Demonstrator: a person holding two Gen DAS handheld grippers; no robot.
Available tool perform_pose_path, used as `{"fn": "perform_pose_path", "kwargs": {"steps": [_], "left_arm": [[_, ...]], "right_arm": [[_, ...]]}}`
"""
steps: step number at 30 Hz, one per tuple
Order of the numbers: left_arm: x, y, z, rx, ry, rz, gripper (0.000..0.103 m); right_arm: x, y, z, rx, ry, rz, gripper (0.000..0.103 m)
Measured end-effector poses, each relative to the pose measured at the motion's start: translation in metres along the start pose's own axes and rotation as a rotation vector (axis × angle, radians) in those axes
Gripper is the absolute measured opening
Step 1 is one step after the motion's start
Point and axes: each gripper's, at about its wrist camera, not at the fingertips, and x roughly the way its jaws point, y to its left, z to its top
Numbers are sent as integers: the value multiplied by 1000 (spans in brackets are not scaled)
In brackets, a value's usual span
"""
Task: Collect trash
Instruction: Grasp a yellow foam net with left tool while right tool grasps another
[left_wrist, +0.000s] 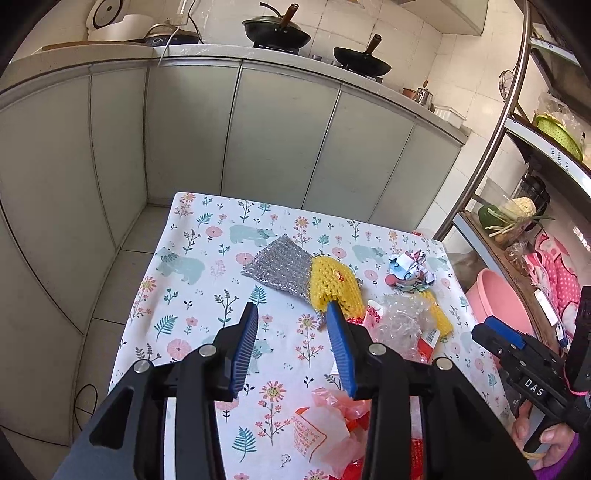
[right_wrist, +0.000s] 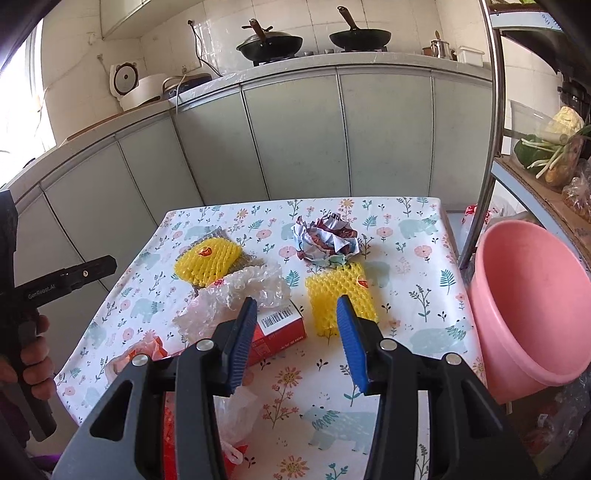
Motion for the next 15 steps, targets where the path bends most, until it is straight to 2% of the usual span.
{"fn": "perform_pose_path", "kwargs": {"steps": [3, 13, 15], "left_arm": [[6, 2, -3, 0, 22, -13, 39], [61, -16, 21, -6, 138, -100, 38], [76, -20, 27, -7, 156, -94, 39]], "right_arm": [[5, -3, -2, 9, 16, 10, 52], [13, -19, -5, 36, 40, 3, 52], [15, -23, -5, 41, 43, -6, 52]]}}
